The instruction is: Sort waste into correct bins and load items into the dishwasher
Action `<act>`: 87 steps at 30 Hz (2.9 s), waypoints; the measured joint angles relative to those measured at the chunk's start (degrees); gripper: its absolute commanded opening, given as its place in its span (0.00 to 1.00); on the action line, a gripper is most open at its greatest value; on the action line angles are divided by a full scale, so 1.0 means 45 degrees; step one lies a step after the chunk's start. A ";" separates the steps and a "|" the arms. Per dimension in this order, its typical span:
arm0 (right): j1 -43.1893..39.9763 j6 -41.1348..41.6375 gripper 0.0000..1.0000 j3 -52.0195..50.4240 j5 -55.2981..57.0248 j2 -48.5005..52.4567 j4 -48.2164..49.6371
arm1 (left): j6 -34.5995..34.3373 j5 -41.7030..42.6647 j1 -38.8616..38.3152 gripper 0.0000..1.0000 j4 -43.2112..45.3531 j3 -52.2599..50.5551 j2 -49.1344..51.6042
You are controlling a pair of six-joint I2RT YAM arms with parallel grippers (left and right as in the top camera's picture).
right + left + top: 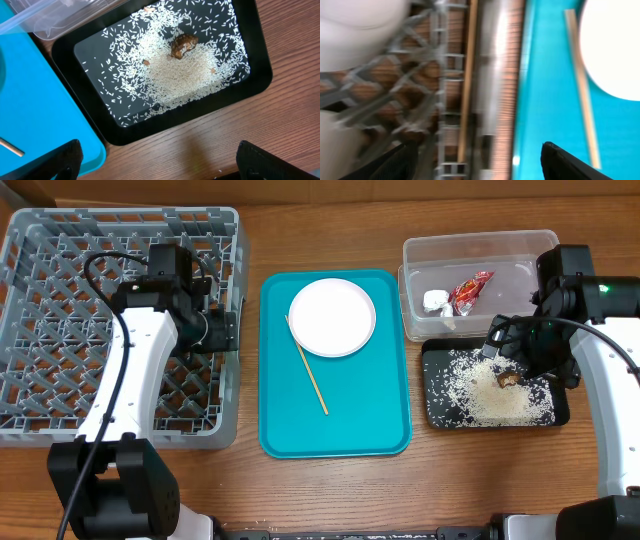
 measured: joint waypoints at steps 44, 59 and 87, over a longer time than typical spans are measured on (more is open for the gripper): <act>0.0000 0.0000 1.00 0.0000 -0.0005 0.0000 0.0010 | -0.8068 -0.1676 -0.6523 0.09 0.1151 -0.1098 0.3808; 0.0000 0.0000 1.00 0.0000 -0.0005 0.0000 -0.0005 | -0.8383 -0.1836 -0.5945 0.04 0.0549 -0.1103 0.3565; 0.0000 -0.0005 1.00 0.0000 -0.0005 0.0000 0.0000 | -0.1423 -0.2123 -0.0053 0.04 0.0369 -0.0646 -0.0903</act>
